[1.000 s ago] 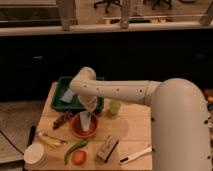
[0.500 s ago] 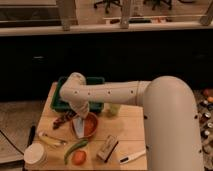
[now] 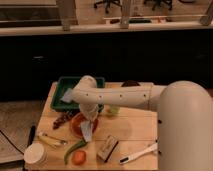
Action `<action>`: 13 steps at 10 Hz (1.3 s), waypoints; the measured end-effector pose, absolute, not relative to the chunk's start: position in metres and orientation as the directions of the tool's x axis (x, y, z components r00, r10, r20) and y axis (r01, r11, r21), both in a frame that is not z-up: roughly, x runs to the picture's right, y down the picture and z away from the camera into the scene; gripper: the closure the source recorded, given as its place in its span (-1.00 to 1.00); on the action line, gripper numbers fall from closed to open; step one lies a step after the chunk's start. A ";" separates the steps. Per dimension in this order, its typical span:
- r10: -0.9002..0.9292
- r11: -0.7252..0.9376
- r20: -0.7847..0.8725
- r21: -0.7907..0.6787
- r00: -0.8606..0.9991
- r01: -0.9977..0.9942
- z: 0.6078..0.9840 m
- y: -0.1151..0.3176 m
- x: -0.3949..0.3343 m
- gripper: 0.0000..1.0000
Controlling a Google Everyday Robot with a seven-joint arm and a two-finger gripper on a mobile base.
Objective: Wipe red bowl with towel
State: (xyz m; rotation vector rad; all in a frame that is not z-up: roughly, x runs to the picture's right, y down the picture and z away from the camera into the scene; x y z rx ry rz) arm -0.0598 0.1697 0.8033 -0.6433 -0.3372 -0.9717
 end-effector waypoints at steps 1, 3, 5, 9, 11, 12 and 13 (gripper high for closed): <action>-0.645 0.419 0.526 -0.364 0.554 0.832 0.805 0.165 -0.048 1.00; -0.636 0.452 0.504 -0.372 0.585 0.811 0.815 0.146 -0.041 1.00; -0.640 0.455 0.500 -0.366 0.584 0.812 0.818 0.134 -0.052 1.00; -0.672 0.414 0.516 -0.332 0.531 0.847 0.824 0.121 -0.107 1.00; -0.688 0.370 0.543 -0.307 0.481 0.877 0.820 0.133 -0.127 1.00; -0.691 0.347 0.560 -0.297 0.457 0.889 0.814 0.144 -0.129 1.00; -0.690 0.335 0.574 -0.287 0.441 0.898 0.807 0.154 -0.128 1.00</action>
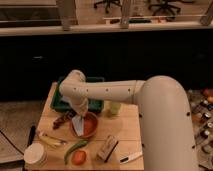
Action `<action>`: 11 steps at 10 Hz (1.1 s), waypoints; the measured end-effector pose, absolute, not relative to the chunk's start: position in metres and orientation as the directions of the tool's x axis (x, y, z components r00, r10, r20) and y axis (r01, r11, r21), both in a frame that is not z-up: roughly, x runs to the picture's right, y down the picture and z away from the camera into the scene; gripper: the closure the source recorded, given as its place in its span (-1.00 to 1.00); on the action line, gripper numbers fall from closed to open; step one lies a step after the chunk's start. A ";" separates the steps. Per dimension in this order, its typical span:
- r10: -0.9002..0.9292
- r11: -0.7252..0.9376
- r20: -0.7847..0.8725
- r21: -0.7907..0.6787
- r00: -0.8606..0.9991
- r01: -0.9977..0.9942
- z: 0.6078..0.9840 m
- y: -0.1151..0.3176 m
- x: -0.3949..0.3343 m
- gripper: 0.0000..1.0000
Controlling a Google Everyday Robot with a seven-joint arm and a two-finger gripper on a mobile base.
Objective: Wipe red bowl with towel
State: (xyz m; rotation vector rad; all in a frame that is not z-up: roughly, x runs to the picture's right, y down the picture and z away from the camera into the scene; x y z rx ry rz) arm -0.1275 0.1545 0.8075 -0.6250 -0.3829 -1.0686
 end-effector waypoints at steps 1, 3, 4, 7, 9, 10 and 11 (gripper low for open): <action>-0.687 0.326 0.587 -0.279 0.429 0.903 0.801 0.165 -0.123 1.00; -0.679 0.324 0.600 -0.271 0.422 0.906 0.793 0.178 -0.110 1.00; -0.672 0.334 0.602 -0.273 0.431 0.902 0.791 0.179 -0.103 1.00; -0.655 0.387 0.564 -0.320 0.502 0.865 0.797 0.167 -0.053 1.00; -0.651 0.426 0.526 -0.344 0.547 0.837 0.810 0.147 -0.033 1.00; -0.653 0.430 0.517 -0.349 0.553 0.833 0.812 0.142 -0.030 1.00; -0.659 0.430 0.509 -0.349 0.553 0.833 0.814 0.137 -0.032 1.00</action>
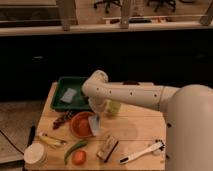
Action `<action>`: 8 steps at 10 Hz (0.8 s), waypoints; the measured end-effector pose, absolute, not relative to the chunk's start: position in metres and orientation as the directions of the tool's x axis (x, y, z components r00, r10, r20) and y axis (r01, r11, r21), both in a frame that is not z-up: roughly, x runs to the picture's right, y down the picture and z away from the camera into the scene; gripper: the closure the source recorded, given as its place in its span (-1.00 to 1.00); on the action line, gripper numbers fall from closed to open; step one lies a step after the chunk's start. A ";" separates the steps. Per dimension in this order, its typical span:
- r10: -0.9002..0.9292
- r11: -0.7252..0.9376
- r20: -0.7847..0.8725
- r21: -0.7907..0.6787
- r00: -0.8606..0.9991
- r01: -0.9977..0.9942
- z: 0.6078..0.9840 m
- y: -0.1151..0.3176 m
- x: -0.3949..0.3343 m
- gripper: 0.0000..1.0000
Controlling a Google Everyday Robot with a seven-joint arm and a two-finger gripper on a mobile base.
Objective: Wipe red bowl with towel
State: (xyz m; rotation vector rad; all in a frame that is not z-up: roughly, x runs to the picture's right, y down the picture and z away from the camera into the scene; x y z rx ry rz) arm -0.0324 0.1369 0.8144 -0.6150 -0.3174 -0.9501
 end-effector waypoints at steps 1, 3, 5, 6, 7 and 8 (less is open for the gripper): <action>-0.664 0.428 0.508 -0.344 0.549 0.836 0.816 0.132 -0.044 1.00; -0.681 0.409 0.509 -0.331 0.526 0.850 0.818 0.128 -0.070 1.00; -0.710 0.347 0.541 -0.287 0.450 0.893 0.814 0.137 -0.115 1.00; -0.713 0.325 0.558 -0.272 0.424 0.906 0.809 0.146 -0.120 1.00; -0.711 0.315 0.573 -0.260 0.408 0.913 0.804 0.153 -0.120 1.00; -0.708 0.316 0.577 -0.257 0.407 0.913 0.803 0.156 -0.116 1.00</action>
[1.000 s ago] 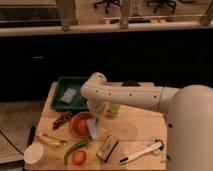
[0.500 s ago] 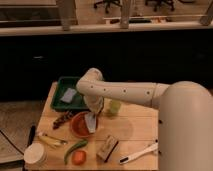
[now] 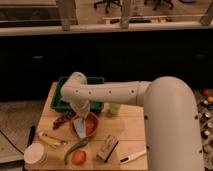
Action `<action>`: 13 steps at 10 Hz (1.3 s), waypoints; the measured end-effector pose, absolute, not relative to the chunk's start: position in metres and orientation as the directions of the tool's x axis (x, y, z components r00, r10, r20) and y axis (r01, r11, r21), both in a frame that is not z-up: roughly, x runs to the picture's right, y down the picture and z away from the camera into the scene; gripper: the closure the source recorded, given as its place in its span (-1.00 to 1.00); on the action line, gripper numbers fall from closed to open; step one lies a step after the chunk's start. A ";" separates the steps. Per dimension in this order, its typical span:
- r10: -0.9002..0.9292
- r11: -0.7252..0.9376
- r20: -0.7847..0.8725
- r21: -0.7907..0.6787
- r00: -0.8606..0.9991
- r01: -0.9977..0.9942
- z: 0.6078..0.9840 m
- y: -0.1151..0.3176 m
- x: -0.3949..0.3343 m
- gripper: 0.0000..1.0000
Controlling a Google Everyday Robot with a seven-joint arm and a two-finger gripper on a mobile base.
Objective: Wipe red bowl with towel
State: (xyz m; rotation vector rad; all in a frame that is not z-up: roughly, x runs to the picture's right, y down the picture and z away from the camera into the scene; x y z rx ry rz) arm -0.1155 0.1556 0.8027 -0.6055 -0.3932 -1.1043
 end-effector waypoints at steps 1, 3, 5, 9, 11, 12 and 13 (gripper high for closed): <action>-0.703 0.316 0.582 -0.258 0.408 0.913 0.801 0.159 -0.106 1.00; -0.690 0.339 0.577 -0.276 0.437 0.899 0.801 0.159 -0.079 1.00; -0.676 0.374 0.557 -0.303 0.482 0.876 0.806 0.150 -0.056 1.00; -0.674 0.406 0.529 -0.318 0.515 0.857 0.821 0.123 -0.059 1.00; -0.681 0.392 0.540 -0.301 0.494 0.869 0.820 0.123 -0.073 1.00; -0.687 0.378 0.550 -0.286 0.474 0.880 0.818 0.125 -0.078 1.00; -0.691 0.366 0.562 -0.270 0.454 0.891 0.815 0.129 -0.084 1.00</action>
